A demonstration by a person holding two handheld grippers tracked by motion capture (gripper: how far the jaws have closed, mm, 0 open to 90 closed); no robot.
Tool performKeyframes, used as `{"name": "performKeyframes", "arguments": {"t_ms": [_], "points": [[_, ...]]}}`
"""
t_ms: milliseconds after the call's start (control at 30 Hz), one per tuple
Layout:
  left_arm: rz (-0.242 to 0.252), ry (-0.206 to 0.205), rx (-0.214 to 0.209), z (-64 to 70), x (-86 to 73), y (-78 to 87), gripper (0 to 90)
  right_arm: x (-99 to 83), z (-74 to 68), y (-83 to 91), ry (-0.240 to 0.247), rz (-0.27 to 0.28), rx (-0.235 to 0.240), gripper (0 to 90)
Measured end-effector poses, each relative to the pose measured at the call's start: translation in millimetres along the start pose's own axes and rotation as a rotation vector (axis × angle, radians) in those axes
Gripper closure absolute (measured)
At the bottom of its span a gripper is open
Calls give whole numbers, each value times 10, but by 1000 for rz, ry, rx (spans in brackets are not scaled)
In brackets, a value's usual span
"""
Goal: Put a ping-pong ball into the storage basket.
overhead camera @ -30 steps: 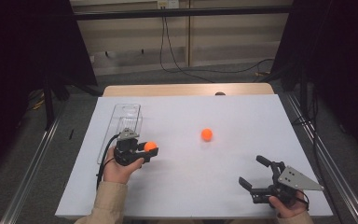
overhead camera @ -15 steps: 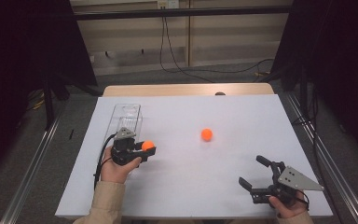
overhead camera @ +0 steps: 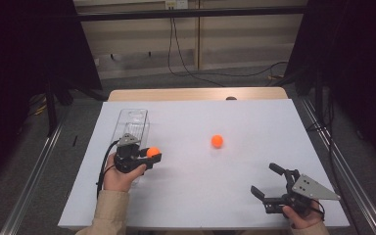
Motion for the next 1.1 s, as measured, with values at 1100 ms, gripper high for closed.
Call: {"name": "performKeyframes", "arguments": {"t_ms": [1100], "points": [[12, 8, 26, -90, 14, 94, 509, 1, 2, 0, -2, 0, 0, 24]]}}
Point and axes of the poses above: each handheld gripper's, and its own axes: y roughly backward along the jaws, x roughly out of its top, z roughly to its right, the point moved 8 cm from there along -y, roughly forward along the jaws, and after that the axes turned 5 degrees about -y, right-handed, at the moved point
